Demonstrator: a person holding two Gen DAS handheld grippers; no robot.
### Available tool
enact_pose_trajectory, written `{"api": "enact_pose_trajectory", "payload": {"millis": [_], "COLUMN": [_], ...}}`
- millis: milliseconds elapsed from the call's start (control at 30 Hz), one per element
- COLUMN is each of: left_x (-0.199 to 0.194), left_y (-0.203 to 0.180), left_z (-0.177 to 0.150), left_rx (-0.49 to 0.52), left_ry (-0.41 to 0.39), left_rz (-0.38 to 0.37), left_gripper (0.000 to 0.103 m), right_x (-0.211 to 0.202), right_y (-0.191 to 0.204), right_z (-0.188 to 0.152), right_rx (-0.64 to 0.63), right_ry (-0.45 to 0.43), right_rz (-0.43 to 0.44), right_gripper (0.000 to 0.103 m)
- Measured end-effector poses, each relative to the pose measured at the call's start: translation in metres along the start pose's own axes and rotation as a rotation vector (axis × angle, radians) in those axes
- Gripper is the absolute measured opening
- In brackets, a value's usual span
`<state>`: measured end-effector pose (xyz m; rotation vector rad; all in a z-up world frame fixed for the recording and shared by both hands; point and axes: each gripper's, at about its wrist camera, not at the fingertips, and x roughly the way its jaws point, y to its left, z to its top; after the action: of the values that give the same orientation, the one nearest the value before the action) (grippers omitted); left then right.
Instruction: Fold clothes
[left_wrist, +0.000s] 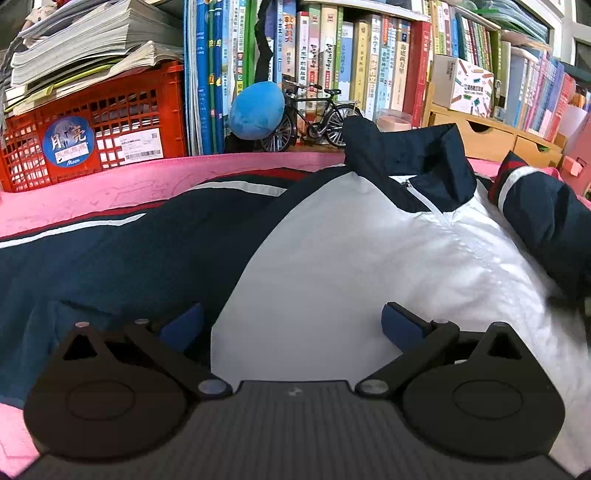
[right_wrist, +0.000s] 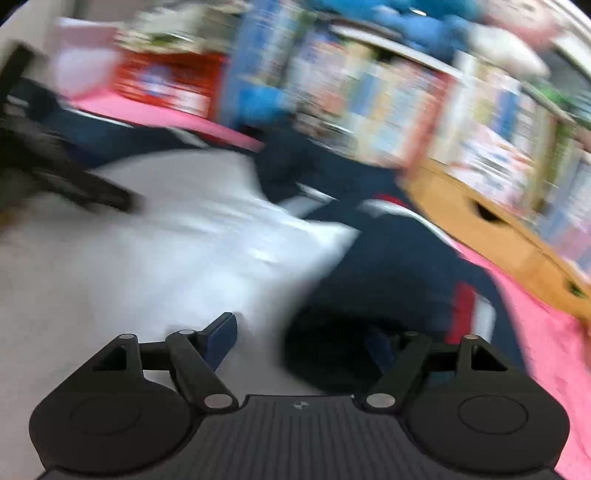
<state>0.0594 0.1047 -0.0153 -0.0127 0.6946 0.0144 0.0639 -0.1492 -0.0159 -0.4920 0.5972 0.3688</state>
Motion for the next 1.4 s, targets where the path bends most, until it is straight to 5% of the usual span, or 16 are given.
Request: {"api": "enact_pose_trajectory", "payload": {"millis": [167, 267, 300, 367, 467, 600, 800, 900, 967, 1000, 1100, 1200, 1233, 1267, 1333, 1400], "left_x": [-0.005, -0.006, -0.007, -0.008, -0.008, -0.008, -0.007, -0.007, -0.007, -0.007, -0.007, -0.007, -0.007, -0.007, -0.007, -0.007], "left_y": [0.031, 0.064, 0.07, 0.073, 0.07, 0.075, 0.076, 0.076, 0.076, 0.076, 0.076, 0.075, 0.075, 0.076, 0.077, 0.077], "left_z": [-0.002, -0.004, -0.005, -0.006, -0.005, -0.005, -0.006, -0.006, -0.006, -0.006, -0.006, -0.006, -0.006, -0.006, -0.005, -0.005], "left_rx": [-0.031, -0.126, -0.142, -0.145, -0.128, -0.139, -0.136, -0.135, -0.135, -0.135, -0.135, -0.136, -0.136, -0.135, -0.131, -0.129], "left_ry": [-0.002, 0.003, 0.001, 0.004, 0.004, 0.006, 0.005, 0.005, 0.006, 0.006, 0.006, 0.007, 0.007, 0.007, 0.006, 0.006], "left_rz": [0.119, 0.161, 0.174, 0.202, 0.217, 0.209, 0.212, 0.213, 0.213, 0.213, 0.213, 0.214, 0.215, 0.214, 0.21, 0.212], "left_gripper": [0.103, 0.103, 0.103, 0.103, 0.103, 0.103, 0.103, 0.103, 0.103, 0.103, 0.103, 0.103, 0.103, 0.103, 0.103, 0.103], "right_x": [0.022, 0.033, 0.031, 0.016, -0.008, -0.048, -0.066, -0.047, -0.022, -0.004, 0.025, 0.018, 0.005, -0.012, -0.042, -0.051], "right_y": [-0.094, -0.153, -0.168, -0.185, -0.175, -0.174, -0.205, -0.183, -0.157, -0.144, -0.173, -0.229, -0.237, -0.239, -0.238, -0.219], "right_z": [-0.041, -0.07, -0.076, -0.079, -0.069, -0.067, -0.077, -0.054, -0.037, -0.029, -0.023, -0.021, -0.018, -0.015, -0.009, -0.004], "right_rx": [0.162, 0.251, 0.317, 0.455, 0.467, 0.561, 0.917, 0.764, 0.567, 0.472, 0.491, 0.478, 0.486, 0.51, 0.556, 0.544], "right_ry": [0.121, 0.234, 0.246, 0.229, 0.139, 0.026, -0.2, -0.164, -0.069, 0.01, 0.117, 0.169, 0.126, 0.053, -0.093, -0.184], "right_rz": [-0.401, -0.629, -0.645, -0.617, -0.576, -0.502, -0.043, -0.062, -0.173, -0.261, -0.419, -1.006, -1.094, -1.094, -1.027, -0.761], "right_gripper": [0.071, 0.058, 0.06, 0.059, 0.062, 0.093, 0.103, 0.103, 0.077, 0.016, 0.009, 0.014, 0.019, 0.023, 0.103, 0.098]}}
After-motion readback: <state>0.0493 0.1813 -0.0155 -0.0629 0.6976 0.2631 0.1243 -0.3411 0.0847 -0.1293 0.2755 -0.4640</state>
